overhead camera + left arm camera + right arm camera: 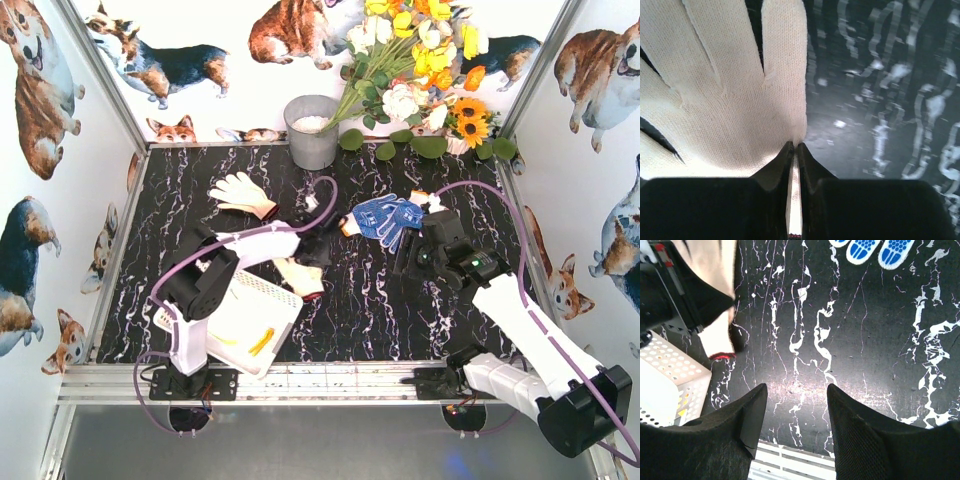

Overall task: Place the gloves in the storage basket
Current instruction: Adjust the glove at the center of the board.

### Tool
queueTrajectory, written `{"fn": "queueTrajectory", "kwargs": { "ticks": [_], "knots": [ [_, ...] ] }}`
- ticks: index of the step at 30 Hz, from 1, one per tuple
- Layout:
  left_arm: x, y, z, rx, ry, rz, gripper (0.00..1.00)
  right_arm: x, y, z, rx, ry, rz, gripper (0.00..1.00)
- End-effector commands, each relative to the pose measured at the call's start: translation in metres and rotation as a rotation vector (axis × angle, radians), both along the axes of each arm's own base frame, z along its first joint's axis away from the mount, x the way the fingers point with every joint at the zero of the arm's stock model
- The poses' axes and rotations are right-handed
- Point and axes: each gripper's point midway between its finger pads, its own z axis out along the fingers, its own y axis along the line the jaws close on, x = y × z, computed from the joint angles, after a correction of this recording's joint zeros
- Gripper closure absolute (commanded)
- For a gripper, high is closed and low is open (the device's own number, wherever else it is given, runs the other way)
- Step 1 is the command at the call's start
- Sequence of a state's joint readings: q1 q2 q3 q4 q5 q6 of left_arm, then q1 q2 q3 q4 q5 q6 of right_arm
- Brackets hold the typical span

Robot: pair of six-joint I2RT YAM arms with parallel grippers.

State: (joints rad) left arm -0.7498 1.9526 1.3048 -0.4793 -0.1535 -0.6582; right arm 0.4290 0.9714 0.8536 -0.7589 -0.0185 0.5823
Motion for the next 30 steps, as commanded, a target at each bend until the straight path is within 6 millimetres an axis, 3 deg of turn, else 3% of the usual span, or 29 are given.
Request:
{"fn": "queueTrajectory", "kwargs": {
  "ticks": [1,7,8,12,15,18,22,30],
  "knots": [
    [-0.021,-0.057,0.005,-0.161,0.043,-0.019,1.00,0.008,0.001,0.000,0.015,-0.029,-0.016,0.46],
    [-0.051,-0.100,0.017,-0.310,0.063,-0.012,1.00,0.006,0.002,-0.008,0.025,-0.012,-0.026,0.47],
    [-0.053,-0.103,0.020,-0.330,0.059,-0.013,0.96,0.006,0.001,-0.009,0.027,-0.010,-0.031,0.47],
    [-0.050,-0.103,0.047,-0.376,0.000,-0.015,0.67,0.005,0.006,-0.016,0.065,0.008,-0.048,0.46],
    [-0.043,-0.088,0.068,-0.332,-0.066,-0.022,0.56,0.003,0.021,-0.023,0.154,0.046,-0.043,0.46],
    [-0.037,-0.064,0.072,-0.269,-0.103,-0.016,0.56,0.004,0.042,-0.029,0.265,0.077,-0.012,0.46],
    [-0.030,-0.036,0.059,-0.228,-0.085,0.012,0.62,0.008,0.064,-0.041,0.374,0.138,0.007,0.50],
    [-0.025,-0.034,0.044,-0.214,-0.060,-0.018,0.72,0.021,0.091,-0.079,0.379,0.292,0.064,0.57]
  ]
}}
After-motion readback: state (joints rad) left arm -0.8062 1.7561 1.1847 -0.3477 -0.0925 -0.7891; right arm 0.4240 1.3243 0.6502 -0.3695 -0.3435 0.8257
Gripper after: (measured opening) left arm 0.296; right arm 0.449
